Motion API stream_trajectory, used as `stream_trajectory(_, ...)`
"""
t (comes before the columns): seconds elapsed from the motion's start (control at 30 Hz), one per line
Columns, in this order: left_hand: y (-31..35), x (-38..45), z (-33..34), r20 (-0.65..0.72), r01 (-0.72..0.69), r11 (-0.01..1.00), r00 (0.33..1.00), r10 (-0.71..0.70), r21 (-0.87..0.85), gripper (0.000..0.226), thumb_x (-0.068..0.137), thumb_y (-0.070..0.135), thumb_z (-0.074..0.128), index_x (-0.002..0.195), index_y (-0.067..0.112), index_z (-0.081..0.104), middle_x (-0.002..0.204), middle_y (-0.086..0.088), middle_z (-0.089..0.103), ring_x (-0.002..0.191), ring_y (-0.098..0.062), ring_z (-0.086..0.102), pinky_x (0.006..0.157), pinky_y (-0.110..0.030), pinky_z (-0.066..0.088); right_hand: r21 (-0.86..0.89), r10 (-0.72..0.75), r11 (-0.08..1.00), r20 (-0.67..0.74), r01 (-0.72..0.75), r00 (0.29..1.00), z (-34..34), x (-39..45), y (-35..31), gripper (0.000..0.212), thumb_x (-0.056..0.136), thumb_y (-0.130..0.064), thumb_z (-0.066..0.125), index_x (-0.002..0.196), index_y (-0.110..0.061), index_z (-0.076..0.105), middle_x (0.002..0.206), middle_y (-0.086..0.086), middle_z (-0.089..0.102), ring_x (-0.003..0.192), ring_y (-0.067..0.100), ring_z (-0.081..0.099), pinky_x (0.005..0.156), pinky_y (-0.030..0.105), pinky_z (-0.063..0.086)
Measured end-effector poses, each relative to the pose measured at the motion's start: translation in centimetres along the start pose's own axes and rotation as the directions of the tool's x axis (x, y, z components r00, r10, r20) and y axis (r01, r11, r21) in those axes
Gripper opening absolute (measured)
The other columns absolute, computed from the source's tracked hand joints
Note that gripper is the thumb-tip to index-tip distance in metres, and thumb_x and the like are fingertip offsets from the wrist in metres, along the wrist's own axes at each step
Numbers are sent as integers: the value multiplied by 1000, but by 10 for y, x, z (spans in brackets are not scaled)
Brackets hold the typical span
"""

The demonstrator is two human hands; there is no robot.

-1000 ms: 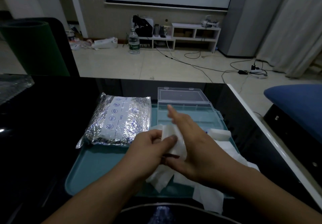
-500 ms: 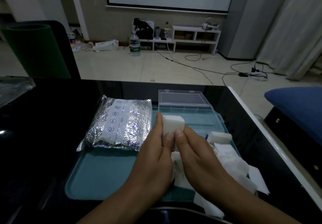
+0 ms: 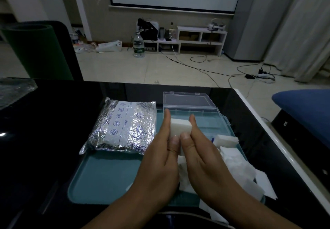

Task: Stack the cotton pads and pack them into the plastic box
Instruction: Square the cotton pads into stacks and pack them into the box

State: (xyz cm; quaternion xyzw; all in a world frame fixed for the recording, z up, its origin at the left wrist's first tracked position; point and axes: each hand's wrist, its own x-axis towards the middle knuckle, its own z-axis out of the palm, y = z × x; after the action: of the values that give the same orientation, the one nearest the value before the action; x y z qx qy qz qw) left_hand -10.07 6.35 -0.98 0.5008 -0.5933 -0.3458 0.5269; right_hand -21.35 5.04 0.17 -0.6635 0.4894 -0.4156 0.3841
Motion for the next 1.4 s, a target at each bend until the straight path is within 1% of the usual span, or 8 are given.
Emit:
stream_trajectory(0.23, -1, 0, 0, -7, -23, 1000, 1000, 23, -12, 48, 100, 39, 38, 143, 53, 20, 115, 62, 36, 118, 28, 38, 89, 4, 30, 29, -10, 1000, -1, 10, 1000, 2, -1, 2, 59, 95, -44, 36, 151, -36, 17, 121, -34, 47, 113, -19, 46, 96, 8, 38)
stream_trajectory(0.4, -6, 7, -1, -60, 36, 997, 997, -40, -67, 50, 101, 17, 46, 143, 41, 33, 124, 19, 62, 109, 9, 59, 87, -5, 43, 56, -45, 997, -77, 49, 996, -8, 9, -5, 31, 92, -12, 60, 111, -36, 68, 98, -13, 73, 94, 3, 67, 86, 23, 54)
stream_trajectory(0.5, -10, 9, -2, -67, 80, 993, 994, -86, -82, 54, 101, 16, 46, 148, 34, 30, 97, 13, 69, 92, -1, 67, 77, -9, 47, 206, 57, 977, -31, -50, 998, -17, 12, -11, 24, 86, -7, 67, 99, -26, 75, 91, -4, 76, 87, 9, 72, 81, 24, 57)
stream_trajectory(0.7, 2, 13, -9, 4, 140, 983, 990, -142, 117, 57, 99, 35, 48, 149, 42, 23, 94, 17, 69, 86, 2, 65, 85, -27, 52, 344, 263, 897, 92, -279, 960, -26, 23, -21, 14, 88, -6, 65, 97, -12, 74, 88, 5, 76, 85, 18, 73, 73, 24, 59)
stream_trajectory(0.83, 5, 56, -32, -5, -8, 878, 1000, 12, 479, 42, 100, 36, 46, 141, 36, 41, 100, 17, 63, 82, 4, 55, 67, -8, 37, 277, 401, 876, 40, -395, 915, -35, 84, -16, 8, 88, -10, 65, 95, -7, 68, 94, 13, 72, 88, 29, 71, 82, 37, 59)
stream_trajectory(1.03, -30, 146, -48, 127, -145, 632, 989, 74, 761, 27, 99, 22, 49, 123, 21, 61, 119, 1, 60, 108, -19, 54, 96, -40, 43, 168, 517, 845, -10, -508, 856, -16, 182, 12, 35, 83, -7, 72, 114, 0, 56, 98, 18, 69, 85, 26, 72, 70, 32, 61)
stream_trajectory(1.2, -53, 174, -44, 282, -272, 447, 958, 45, 852, 31, 99, 29, 47, 127, 28, 60, 126, 2, 57, 113, -21, 53, 99, -38, 37, -36, 599, 799, -40, -601, 800, 8, 209, 36, 38, 83, -8, 72, 115, -2, 52, 102, 20, 67, 76, 22, 68, 48, 25, 55)
stream_trajectory(1.4, -62, 171, -41, 391, -368, 397, 920, 24, 841, 29, 98, 31, 47, 121, 32, 65, 124, 6, 56, 113, -18, 49, 103, -36, 30, -172, 578, 801, -25, -573, 816, 5, 209, 43, 35, 85, -12, 71, 115, -2, 54, 100, 17, 68, 59, 16, 63, 42, 22, 45)
